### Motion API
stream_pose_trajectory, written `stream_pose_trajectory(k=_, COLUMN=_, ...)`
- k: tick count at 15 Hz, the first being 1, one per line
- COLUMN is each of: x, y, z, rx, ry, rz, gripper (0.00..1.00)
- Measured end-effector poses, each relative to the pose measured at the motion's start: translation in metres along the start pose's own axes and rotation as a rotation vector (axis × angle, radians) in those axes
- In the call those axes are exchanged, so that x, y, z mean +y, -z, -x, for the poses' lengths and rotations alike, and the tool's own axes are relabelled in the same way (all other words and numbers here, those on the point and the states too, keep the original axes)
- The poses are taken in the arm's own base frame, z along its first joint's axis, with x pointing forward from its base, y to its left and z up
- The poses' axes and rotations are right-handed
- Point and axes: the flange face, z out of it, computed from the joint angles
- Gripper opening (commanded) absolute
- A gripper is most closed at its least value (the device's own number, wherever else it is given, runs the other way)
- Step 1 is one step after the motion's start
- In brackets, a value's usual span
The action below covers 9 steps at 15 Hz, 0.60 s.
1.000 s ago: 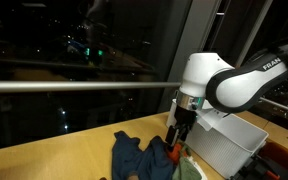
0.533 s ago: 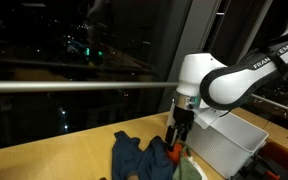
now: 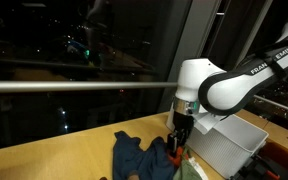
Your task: Remove the items from the white basket, put them on the table and then put them back in the white basket
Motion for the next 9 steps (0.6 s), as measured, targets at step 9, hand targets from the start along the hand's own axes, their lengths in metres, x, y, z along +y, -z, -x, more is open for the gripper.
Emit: stream_pose_trajectory(k=9, x=0.002, y=0.079, z=0.014, rx=0.098, ry=0.003, rz=0.002, gripper=0.03)
